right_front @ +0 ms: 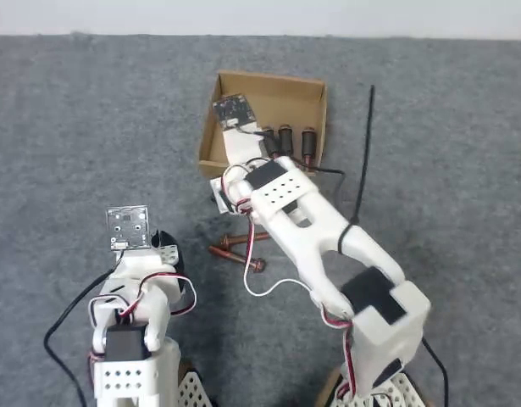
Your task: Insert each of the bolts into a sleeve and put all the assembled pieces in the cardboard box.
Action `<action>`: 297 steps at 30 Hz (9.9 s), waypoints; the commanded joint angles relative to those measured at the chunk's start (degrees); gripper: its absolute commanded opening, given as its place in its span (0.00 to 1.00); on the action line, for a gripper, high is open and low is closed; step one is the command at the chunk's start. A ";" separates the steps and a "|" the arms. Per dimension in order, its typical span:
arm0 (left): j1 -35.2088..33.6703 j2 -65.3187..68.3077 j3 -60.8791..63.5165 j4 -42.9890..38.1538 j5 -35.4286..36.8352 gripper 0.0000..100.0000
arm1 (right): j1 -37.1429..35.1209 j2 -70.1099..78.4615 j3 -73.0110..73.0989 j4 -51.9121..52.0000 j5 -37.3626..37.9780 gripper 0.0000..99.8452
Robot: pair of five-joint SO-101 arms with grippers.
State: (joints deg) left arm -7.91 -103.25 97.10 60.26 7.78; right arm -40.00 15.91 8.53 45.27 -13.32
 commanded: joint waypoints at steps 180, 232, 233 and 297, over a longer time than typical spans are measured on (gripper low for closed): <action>5.80 1.23 -20.00 11.16 -0.62 0.01 | 41.89 -24.40 42.29 4.53 11.60 0.01; 19.60 97.49 -52.44 -20.13 17.41 0.01 | 41.80 -24.40 42.29 4.35 11.69 0.01; 19.60 97.41 -52.09 -21.27 17.41 0.02 | 41.80 -24.40 42.29 4.35 11.69 0.01; 15.91 106.29 -59.82 -17.93 53.98 0.11 | 41.80 -24.40 42.29 4.53 11.69 0.01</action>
State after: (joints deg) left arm 9.49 1.89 41.63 42.24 61.05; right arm 1.76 -10.02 52.04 50.02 -2.59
